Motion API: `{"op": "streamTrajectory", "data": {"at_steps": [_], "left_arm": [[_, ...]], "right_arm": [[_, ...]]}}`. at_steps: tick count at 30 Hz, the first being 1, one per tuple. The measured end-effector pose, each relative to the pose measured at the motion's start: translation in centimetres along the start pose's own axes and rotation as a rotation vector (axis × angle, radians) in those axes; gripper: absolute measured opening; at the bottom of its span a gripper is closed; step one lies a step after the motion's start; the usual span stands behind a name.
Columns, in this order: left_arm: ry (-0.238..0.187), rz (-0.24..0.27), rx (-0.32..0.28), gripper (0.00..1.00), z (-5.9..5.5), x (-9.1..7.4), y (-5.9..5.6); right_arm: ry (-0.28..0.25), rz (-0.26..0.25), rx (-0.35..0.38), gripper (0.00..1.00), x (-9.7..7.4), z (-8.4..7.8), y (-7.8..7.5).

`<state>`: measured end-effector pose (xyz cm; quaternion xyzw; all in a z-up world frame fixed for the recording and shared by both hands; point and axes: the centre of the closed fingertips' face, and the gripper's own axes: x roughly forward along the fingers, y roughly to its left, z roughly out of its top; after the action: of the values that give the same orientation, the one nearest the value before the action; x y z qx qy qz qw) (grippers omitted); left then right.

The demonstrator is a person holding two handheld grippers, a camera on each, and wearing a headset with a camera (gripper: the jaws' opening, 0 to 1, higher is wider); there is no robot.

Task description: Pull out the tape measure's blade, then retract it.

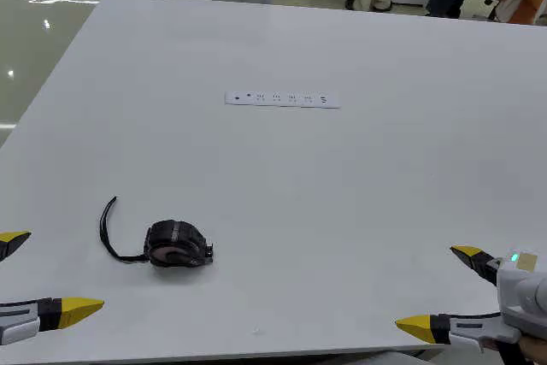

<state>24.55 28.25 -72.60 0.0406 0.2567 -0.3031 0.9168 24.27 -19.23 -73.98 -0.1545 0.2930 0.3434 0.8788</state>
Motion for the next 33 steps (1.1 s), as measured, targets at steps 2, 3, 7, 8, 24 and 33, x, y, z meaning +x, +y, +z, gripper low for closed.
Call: {"op": "streamTrajectory", "data": {"at_steps": [2,3,7,8,24,33], "left_arm": [[0.001,-0.002,-0.001,1.00,-0.05,0.08,-0.10],[0.005,-0.004,-0.004,1.00,-0.10,0.11,-0.17],[0.006,-0.006,-0.004,1.00,-0.01,0.12,-0.23],[0.005,-0.005,-0.006,1.00,0.03,0.11,-0.18],[0.004,0.002,-0.012,1.00,0.06,0.06,-0.02],[0.012,-0.010,0.002,1.00,0.26,0.48,-0.05]], "right_arm": [[0.001,0.002,0.002,1.00,-0.05,-0.02,-0.16],[0.003,0.002,0.003,1.00,-0.07,-0.04,-0.25],[-0.001,-0.002,0.000,1.00,-0.14,0.16,-0.43],[-0.002,-0.003,-0.001,1.00,-0.09,0.11,-0.59],[0.005,-0.004,-0.005,1.00,-0.05,0.03,-0.56],[0.002,0.006,-0.010,1.00,0.26,0.45,-0.74]]}}
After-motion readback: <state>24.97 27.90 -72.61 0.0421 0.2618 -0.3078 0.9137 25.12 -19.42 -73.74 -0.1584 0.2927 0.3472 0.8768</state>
